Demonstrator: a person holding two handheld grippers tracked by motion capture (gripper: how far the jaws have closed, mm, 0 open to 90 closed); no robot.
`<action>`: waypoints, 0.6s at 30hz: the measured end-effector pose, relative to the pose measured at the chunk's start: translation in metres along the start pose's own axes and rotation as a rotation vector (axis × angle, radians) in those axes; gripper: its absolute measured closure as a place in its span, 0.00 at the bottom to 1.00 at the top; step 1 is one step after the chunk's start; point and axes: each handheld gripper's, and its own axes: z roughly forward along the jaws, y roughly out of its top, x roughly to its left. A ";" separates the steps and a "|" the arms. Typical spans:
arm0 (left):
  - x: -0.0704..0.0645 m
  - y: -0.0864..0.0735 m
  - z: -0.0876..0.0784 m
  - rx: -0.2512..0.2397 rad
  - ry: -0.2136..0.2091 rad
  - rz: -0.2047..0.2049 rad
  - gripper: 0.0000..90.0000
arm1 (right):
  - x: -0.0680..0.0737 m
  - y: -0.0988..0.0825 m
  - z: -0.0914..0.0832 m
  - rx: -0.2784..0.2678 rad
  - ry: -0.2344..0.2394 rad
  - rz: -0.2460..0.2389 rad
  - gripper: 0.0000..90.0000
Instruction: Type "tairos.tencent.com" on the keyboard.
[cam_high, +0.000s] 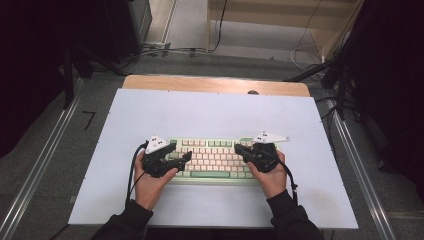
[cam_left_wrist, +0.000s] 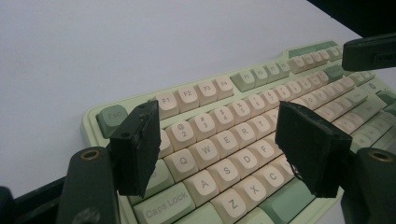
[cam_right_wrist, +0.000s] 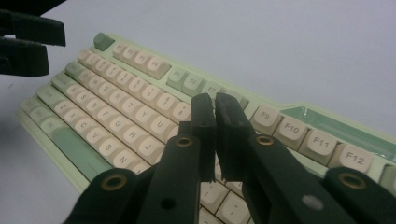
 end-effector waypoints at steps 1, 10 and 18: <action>0.001 0.000 0.000 0.000 0.001 0.001 0.35 | 0.000 0.000 0.002 0.005 0.006 0.000 0.96; 0.004 -0.003 -0.002 -0.005 0.000 -0.004 0.36 | 0.001 -0.002 0.010 0.033 0.018 -0.003 0.97; 0.004 -0.003 -0.002 -0.004 0.005 -0.009 0.36 | 0.005 -0.005 0.021 0.064 0.011 -0.023 0.97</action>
